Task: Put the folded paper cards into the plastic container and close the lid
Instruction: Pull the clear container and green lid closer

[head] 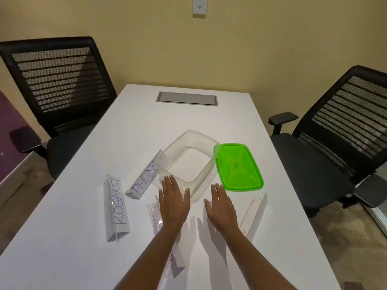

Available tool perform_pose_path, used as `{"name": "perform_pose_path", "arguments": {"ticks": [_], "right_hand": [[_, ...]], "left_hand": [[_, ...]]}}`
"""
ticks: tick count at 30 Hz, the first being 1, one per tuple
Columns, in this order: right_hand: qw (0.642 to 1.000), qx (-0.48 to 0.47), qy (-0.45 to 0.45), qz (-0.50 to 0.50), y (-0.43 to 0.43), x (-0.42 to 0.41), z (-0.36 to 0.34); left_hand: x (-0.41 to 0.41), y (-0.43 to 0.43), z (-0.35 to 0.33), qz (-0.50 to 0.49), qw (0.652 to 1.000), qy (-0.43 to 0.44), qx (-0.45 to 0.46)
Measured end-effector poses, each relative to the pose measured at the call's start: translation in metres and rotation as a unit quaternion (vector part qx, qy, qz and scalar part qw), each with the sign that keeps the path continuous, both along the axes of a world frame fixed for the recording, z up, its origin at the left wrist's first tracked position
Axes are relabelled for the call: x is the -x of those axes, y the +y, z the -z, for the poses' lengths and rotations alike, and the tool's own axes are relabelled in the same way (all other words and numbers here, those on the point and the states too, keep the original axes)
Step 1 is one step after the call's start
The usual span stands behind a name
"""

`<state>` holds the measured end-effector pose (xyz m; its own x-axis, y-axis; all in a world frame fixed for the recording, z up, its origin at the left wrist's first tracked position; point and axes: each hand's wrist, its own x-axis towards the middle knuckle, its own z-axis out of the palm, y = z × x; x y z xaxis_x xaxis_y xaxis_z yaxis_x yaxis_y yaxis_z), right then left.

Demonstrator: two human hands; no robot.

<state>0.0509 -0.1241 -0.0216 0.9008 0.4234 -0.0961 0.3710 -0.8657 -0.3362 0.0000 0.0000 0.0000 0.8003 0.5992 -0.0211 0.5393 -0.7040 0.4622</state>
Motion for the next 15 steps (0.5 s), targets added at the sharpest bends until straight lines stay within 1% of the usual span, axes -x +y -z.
{"name": "perform_pose_path", "arguments": {"ticks": [3, 6, 8, 10, 15], "right_hand": [[1.000, -0.023, 0.012, 0.011, 0.003, -0.011, -0.001], [0.999, -0.041, 0.028, 0.011, 0.010, -0.026, -0.005], [0.995, -0.077, 0.058, 0.024, 0.015, -0.039, -0.009], [0.992, -0.104, 0.070, 0.027, 0.019, -0.053, -0.012], [0.982, -0.158, 0.091, 0.052, 0.027, -0.093, -0.021]], "left_hand": [[-0.013, 0.006, -0.007, -0.049, 0.995, -0.030, 0.076], [-0.029, 0.013, -0.018, -0.097, 0.979, -0.065, 0.170], [-0.039, 0.019, -0.024, -0.123, 0.967, -0.066, 0.215], [-0.048, 0.026, -0.025, -0.135, 0.960, -0.048, 0.241], [-0.064, 0.042, -0.022, -0.161, 0.952, -0.005, 0.260]]}}
